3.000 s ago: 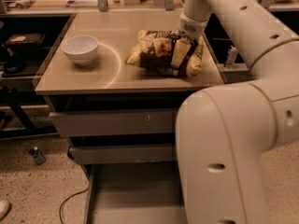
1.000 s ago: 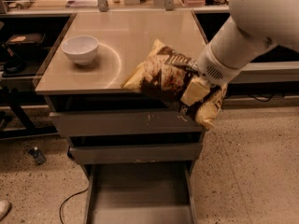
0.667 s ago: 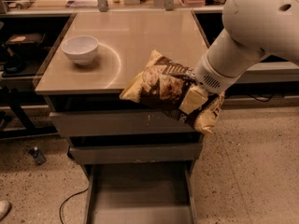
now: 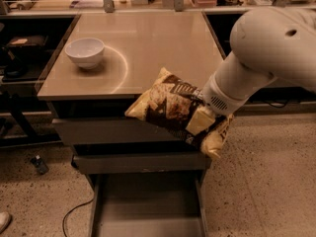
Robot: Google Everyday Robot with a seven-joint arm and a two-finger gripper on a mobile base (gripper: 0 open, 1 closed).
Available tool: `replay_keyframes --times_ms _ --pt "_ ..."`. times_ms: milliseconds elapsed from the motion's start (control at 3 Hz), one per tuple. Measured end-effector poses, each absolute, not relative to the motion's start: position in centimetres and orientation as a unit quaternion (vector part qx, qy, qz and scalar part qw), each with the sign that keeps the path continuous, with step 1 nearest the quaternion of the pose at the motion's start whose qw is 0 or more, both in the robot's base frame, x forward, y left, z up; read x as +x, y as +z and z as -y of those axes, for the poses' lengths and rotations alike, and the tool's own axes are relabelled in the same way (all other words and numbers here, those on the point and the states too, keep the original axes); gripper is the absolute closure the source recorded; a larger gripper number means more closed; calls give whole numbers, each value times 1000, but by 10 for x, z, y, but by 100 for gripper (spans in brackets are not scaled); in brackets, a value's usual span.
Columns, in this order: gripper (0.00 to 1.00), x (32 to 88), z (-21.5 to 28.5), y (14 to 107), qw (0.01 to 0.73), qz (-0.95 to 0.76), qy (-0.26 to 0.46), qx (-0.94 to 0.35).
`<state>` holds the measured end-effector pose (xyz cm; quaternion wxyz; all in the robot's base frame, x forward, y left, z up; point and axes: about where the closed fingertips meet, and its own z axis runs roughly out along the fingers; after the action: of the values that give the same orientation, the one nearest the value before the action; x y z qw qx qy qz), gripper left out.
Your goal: Place brown chip bag into bottom drawer
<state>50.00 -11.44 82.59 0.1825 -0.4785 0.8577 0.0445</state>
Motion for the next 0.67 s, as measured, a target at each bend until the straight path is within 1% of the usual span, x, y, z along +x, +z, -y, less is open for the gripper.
replay_keyframes --times_ms 667 --pt "100 452 74 691 106 -884 106 -442"
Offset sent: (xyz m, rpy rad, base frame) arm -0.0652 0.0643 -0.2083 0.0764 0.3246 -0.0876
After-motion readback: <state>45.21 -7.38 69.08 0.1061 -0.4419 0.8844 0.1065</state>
